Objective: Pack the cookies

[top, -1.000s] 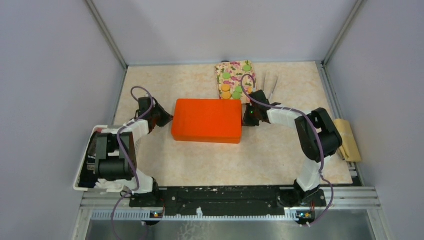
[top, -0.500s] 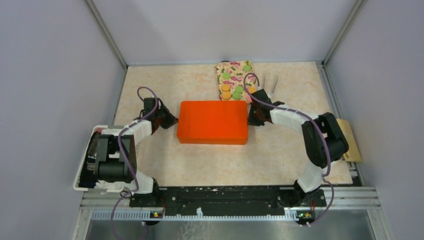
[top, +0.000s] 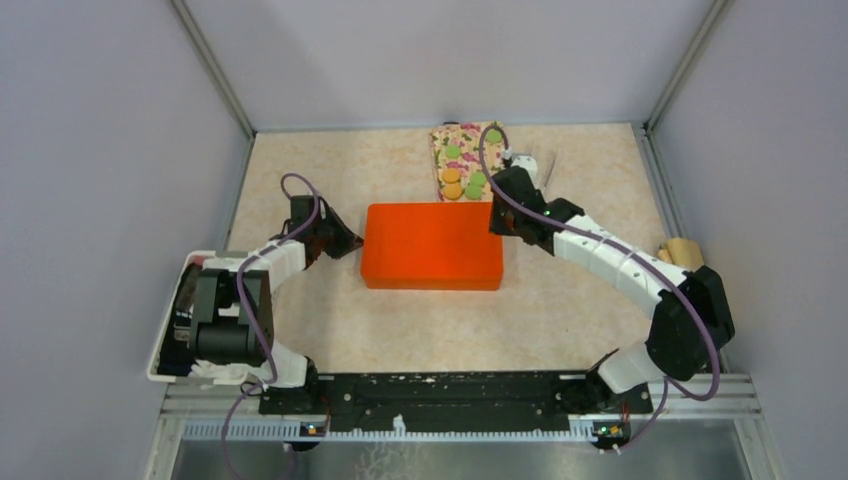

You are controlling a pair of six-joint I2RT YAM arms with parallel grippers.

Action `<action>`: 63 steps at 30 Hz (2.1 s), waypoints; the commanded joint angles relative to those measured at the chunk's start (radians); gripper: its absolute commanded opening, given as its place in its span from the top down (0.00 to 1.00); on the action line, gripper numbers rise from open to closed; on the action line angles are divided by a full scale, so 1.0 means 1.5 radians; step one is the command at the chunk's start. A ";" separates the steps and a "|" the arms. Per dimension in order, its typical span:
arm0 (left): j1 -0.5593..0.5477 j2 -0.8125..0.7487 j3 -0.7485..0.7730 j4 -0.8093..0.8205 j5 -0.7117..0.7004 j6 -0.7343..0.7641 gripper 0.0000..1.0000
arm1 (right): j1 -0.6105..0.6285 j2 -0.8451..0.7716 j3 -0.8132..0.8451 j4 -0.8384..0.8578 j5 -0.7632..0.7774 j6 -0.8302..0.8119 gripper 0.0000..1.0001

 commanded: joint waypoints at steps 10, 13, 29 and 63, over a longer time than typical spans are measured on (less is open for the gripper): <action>-0.007 -0.025 0.002 0.041 0.043 0.005 1.00 | 0.057 -0.016 -0.157 0.003 -0.034 0.040 1.00; -0.008 -0.027 0.005 0.039 0.041 0.012 1.00 | 0.057 -0.021 -0.136 -0.001 -0.025 0.032 1.00; -0.008 -0.183 0.072 -0.091 -0.071 0.106 0.88 | 0.057 -0.080 -0.002 0.020 0.050 -0.058 0.82; -0.008 -0.316 0.204 -0.187 -0.122 0.241 0.02 | 0.057 -0.114 0.003 0.009 0.260 -0.155 0.01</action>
